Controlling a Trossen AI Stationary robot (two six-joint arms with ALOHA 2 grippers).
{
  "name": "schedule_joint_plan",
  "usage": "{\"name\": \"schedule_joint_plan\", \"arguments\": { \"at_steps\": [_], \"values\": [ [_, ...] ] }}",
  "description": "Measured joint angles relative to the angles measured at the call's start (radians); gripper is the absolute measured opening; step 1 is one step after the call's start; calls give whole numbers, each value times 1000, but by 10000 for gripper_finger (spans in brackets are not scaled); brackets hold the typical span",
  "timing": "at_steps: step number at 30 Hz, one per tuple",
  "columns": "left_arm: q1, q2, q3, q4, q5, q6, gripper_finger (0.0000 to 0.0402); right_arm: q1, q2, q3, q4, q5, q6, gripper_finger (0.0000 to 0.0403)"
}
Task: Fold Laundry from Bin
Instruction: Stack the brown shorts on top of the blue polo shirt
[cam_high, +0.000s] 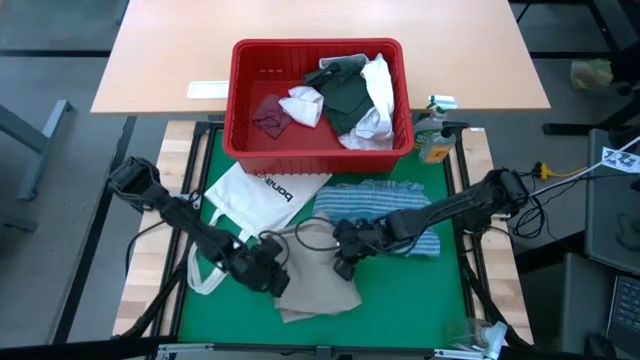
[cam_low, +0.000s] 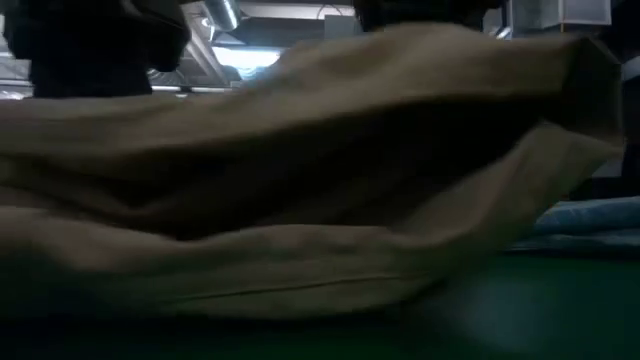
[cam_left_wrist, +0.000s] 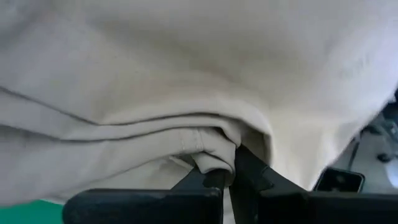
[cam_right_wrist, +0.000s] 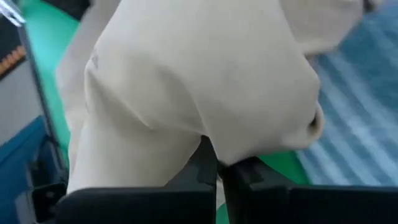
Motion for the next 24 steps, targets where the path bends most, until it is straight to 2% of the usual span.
{"name": "schedule_joint_plan", "arguments": {
  "at_steps": [3, 10, 17, 24],
  "values": [
    [30, 0, 4, 4, 63, 29, 1, 0, -23, 0, -64, 3, 0, 2],
    [112, 0, 4, 31, 62, 110, 0, 0, -86, 0, -225, 84, 36, 2],
    [246, 0, 3, 232, 76, 308, 0, 0, -163, 0, -334, 168, 86, 2],
    [387, 0, 3, 377, 170, 423, 0, 0, -251, 0, -501, 241, 157, 2]
  ]
}}
